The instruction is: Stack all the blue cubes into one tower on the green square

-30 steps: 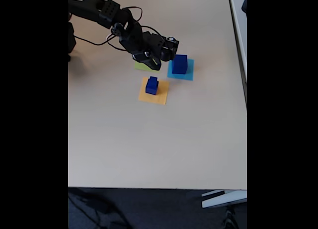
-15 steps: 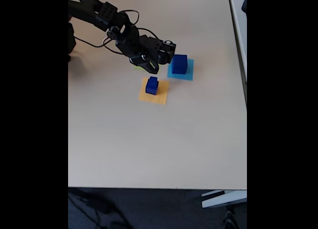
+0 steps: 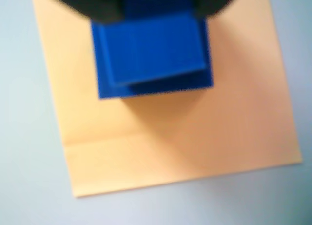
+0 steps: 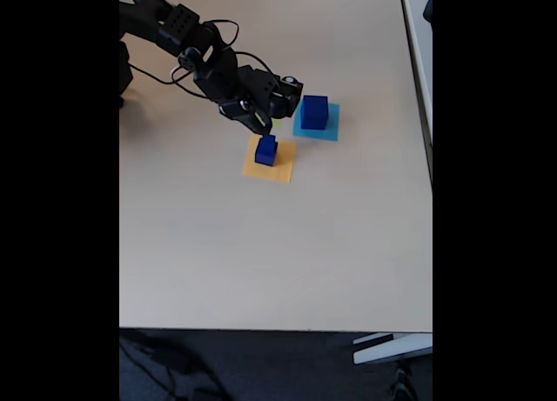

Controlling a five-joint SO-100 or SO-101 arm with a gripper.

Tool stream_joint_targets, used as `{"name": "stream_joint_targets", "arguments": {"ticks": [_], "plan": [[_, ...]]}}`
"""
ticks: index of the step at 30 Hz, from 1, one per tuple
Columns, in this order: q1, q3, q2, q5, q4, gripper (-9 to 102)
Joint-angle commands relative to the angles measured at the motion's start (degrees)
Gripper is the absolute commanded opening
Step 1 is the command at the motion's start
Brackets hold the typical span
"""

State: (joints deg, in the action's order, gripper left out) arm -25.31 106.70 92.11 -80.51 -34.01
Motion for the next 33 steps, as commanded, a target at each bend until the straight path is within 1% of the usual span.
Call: {"name": "stream_joint_targets", "arguments": {"ticks": [1, 11, 16, 24, 33], "plan": [[-0.4, -2.5, 3.7, -0.8, 0.4, 3], [-1.5, -0.6, 0.4, -1.2, 6.4, 3], [-1.5, 0.0, 0.4, -1.5, 6.4, 3], [-1.0, 4.4, 1.1, -2.0, 8.9, 3], [-1.1, 4.7, 1.0, -1.8, 9.6, 2]]}}
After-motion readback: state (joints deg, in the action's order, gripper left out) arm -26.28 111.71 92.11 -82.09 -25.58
